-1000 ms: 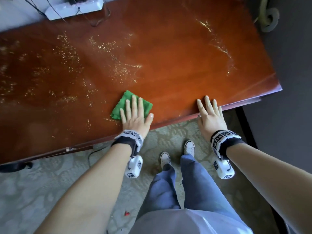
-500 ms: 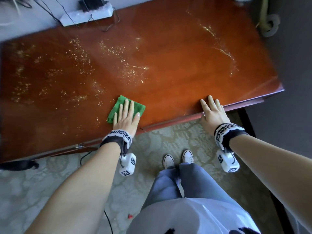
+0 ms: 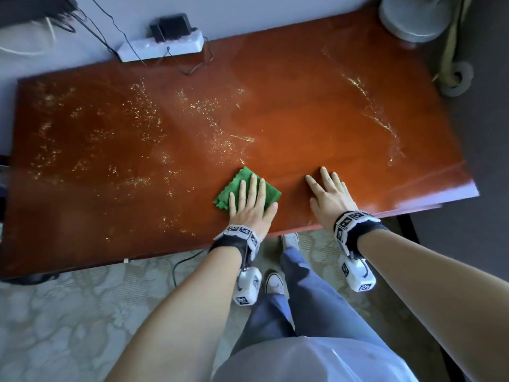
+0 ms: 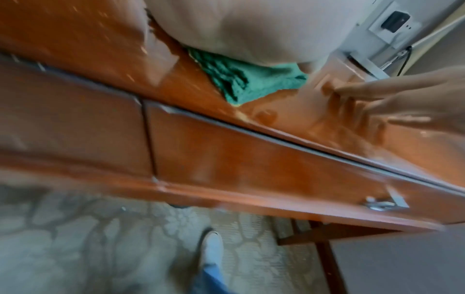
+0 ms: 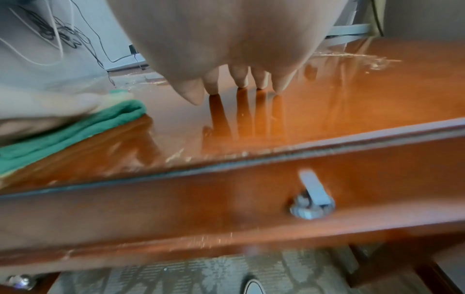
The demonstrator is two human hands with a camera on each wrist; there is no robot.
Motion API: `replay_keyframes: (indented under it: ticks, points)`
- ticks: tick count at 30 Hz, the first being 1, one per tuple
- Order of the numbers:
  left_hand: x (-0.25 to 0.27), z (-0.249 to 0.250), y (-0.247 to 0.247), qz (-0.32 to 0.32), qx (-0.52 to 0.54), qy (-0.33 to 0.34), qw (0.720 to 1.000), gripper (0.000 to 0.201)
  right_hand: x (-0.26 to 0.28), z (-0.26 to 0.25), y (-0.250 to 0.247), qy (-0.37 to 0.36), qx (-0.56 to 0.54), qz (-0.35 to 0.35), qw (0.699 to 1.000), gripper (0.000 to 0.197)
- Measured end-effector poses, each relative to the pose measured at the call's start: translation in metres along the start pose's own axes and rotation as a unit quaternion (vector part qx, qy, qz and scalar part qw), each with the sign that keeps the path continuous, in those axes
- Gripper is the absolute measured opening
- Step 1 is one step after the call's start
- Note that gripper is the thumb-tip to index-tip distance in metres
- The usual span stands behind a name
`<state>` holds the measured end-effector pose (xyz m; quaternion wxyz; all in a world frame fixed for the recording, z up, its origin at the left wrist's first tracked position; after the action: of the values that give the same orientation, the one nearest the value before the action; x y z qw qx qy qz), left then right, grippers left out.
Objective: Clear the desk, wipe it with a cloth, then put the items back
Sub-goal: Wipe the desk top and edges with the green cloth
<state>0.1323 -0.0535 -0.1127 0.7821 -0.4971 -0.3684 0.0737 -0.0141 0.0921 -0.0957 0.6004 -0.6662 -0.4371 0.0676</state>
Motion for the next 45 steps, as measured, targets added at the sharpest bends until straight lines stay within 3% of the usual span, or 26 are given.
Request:
replay_keyframes:
  ticks: [2, 6, 10, 16, 21, 28, 34, 36, 41, 45]
  points:
    - [-0.013, -0.031, -0.014, 0.011, -0.012, -0.002, 1.000, 0.064, -0.025, -0.001, -0.012, -0.013, 0.003, -0.002, 1.000, 0.062]
    - [-0.045, -0.094, -0.053, 0.028, 0.012, -0.124, 0.992, 0.065, -0.070, -0.001, -0.035, -0.018, -0.005, -0.008, 1.000, 0.060]
    - [-0.072, -0.089, -0.067, 0.030, 0.026, -0.188, 0.981, 0.074, -0.103, 0.000, -0.052, -0.035, 0.001, -0.017, 0.999, 0.060]
    - [-0.094, -0.021, -0.056, 0.026, -0.018, -0.100, 0.995, 0.085, -0.140, -0.004, -0.072, -0.067, 0.016, -0.022, 0.997, 0.062]
    - [-0.094, -0.038, -0.058, 0.027, -0.019, -0.044, 0.999, 0.068, -0.161, -0.010, -0.076, -0.067, 0.013, -0.023, 0.997, 0.062]
    - [-0.108, -0.120, -0.090, 0.049, 0.023, -0.163, 0.985, 0.066, -0.183, -0.006, -0.085, -0.076, 0.005, -0.010, 0.997, 0.063]
    - [-0.157, -0.126, -0.120, 0.065, 0.028, -0.188, 0.980, 0.073, -0.196, -0.018, -0.087, -0.035, -0.002, 0.012, 0.999, 0.063]
    - [-0.176, -0.110, -0.127, 0.067, 0.013, -0.162, 0.984, 0.076, -0.201, -0.026, -0.088, -0.016, -0.006, 0.016, 1.000, 0.064]
    - [-0.199, -0.053, -0.130, 0.048, -0.043, -0.006, 0.998, 0.077, -0.212, -0.047, -0.090, 0.029, -0.033, 0.027, 0.999, 0.063]
    - [-0.208, -0.082, -0.141, 0.038, -0.065, 0.071, 0.995, 0.065, -0.221, -0.055, -0.093, 0.037, -0.042, 0.027, 0.998, 0.061]
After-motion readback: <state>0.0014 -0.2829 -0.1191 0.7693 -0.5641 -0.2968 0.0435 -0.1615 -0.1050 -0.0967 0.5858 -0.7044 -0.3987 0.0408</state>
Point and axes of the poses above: each hand's wrist, its own x-axis away from the middle knuckle, its own y-axis out of the palm, z = x × y, the point moved 4 cm from there along -x, towards the middle knuckle, and after that the axes turned 2 degrees about -y, right-handed, at the moved point
